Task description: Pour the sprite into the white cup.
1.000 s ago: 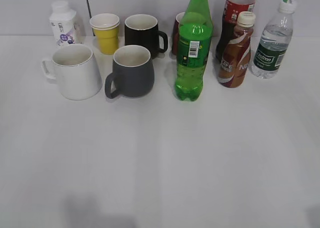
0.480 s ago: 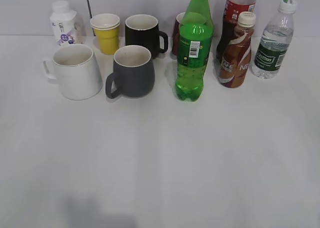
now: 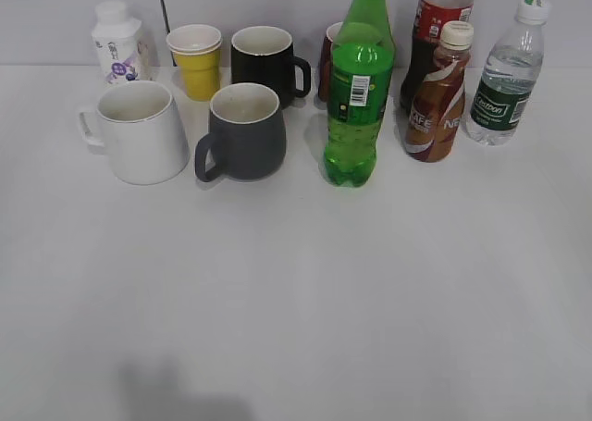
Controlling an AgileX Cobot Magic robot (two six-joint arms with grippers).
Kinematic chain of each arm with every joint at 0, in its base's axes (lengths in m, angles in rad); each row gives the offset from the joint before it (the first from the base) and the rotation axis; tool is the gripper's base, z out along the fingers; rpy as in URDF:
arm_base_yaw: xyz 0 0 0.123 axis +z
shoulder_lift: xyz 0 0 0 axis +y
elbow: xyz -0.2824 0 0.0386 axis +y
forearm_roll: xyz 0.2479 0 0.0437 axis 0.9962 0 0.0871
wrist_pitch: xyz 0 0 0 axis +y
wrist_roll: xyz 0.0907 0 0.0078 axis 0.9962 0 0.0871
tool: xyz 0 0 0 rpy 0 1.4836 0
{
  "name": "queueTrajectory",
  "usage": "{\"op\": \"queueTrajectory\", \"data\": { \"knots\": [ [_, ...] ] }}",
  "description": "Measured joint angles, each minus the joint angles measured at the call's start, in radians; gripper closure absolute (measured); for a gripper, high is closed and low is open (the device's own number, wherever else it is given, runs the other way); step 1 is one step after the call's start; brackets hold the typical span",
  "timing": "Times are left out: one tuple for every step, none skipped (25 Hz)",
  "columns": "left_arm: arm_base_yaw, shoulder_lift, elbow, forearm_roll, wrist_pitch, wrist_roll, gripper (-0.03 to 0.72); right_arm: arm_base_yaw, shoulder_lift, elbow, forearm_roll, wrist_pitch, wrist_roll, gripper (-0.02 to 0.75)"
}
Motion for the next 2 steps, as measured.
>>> {"op": "queueTrajectory", "data": {
  "knots": [
    [0.0,0.0,0.0,0.0,0.0,0.0,0.191,0.0,0.0,0.0,0.0,0.0,0.0,0.205],
    [0.0,0.0,0.0,0.0,0.0,0.0,0.191,0.0,0.0,0.0,0.0,0.0,0.0,0.204]
  ]
}}
